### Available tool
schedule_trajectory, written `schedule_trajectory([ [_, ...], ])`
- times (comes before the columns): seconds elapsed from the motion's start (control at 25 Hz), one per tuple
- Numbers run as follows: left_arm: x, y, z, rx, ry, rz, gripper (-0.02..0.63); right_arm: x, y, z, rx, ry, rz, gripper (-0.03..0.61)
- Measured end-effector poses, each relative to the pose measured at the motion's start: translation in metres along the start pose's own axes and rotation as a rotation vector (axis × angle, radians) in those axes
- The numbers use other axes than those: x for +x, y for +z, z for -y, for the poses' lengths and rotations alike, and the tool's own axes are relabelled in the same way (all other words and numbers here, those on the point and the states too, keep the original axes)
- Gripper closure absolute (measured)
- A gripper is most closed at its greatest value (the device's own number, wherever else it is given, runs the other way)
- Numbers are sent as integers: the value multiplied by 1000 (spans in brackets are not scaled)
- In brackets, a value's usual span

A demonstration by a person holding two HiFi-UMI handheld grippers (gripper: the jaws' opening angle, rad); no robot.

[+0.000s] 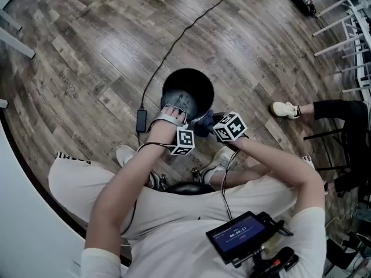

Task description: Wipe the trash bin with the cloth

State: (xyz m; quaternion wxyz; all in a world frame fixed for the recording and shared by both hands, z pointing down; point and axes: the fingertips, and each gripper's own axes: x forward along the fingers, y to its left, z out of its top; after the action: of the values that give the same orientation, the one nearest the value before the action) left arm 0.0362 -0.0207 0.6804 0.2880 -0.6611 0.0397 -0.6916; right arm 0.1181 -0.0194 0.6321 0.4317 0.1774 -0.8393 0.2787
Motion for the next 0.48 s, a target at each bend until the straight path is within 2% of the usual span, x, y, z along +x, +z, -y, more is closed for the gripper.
schedule_trajectory([
  [0.16,-3,9,2,28,-4,19,476,7,1,2,4,-13,-18,479],
  [0.48,-4,23,6,-12,-27,51,485,56,-31,30,-7,-41,-101,479],
])
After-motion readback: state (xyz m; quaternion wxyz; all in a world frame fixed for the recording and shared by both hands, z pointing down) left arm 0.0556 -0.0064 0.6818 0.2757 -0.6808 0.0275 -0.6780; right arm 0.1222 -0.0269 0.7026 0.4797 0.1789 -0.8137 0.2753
